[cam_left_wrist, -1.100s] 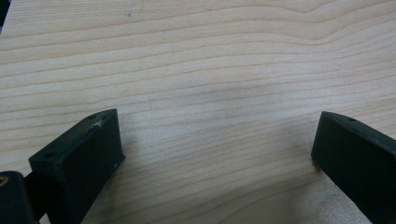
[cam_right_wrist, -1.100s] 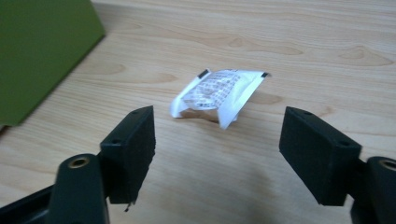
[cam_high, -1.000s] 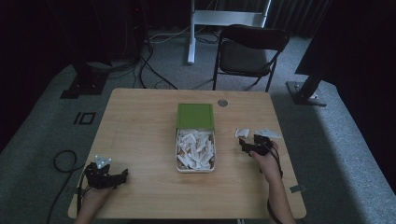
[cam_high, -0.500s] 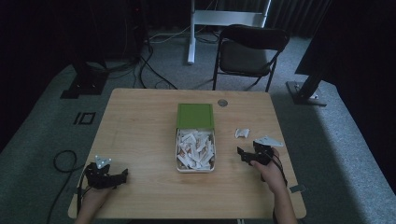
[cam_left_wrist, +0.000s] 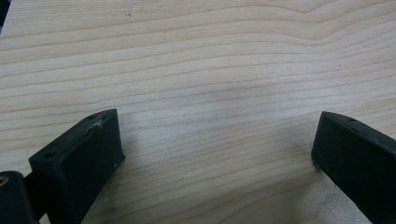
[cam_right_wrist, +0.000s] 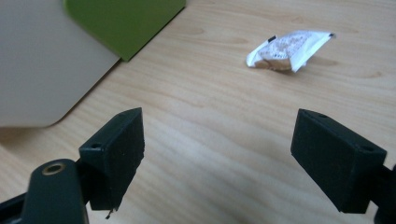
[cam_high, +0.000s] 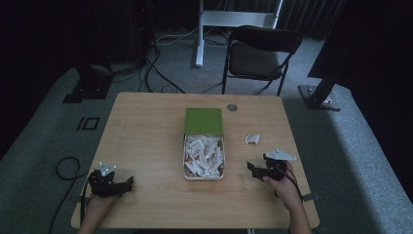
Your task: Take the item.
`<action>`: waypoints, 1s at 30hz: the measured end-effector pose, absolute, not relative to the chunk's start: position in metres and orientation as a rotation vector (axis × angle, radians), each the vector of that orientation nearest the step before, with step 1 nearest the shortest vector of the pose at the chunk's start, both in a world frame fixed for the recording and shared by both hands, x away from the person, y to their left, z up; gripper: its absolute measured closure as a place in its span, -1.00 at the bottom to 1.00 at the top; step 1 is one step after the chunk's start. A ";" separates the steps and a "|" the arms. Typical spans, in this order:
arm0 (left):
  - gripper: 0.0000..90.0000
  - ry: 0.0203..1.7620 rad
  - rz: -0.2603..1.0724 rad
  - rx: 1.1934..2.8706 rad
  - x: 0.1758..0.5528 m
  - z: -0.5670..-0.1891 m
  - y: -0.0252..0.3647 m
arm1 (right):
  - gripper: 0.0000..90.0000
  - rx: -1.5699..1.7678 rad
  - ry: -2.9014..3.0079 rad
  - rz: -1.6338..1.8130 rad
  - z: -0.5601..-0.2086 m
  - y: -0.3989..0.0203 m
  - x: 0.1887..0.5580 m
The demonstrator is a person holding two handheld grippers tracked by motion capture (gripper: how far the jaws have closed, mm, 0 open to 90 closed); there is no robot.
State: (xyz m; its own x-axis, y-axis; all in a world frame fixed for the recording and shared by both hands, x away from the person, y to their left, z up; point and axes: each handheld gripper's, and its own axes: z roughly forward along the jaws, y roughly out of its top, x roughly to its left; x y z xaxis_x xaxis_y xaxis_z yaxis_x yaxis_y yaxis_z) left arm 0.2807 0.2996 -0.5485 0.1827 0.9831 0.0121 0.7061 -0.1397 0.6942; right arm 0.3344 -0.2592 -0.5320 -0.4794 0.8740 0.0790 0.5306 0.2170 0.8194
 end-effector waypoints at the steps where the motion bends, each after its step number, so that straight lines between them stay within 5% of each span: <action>1: -0.94 1.581 0.652 1.912 0.281 -0.549 0.300 | -0.62 1.297 2.103 1.161 -0.533 -0.259 0.332; 30: -0.94 1.581 0.652 1.911 0.281 -0.549 0.300 | -0.69 1.135 2.287 1.038 -0.550 -0.279 0.284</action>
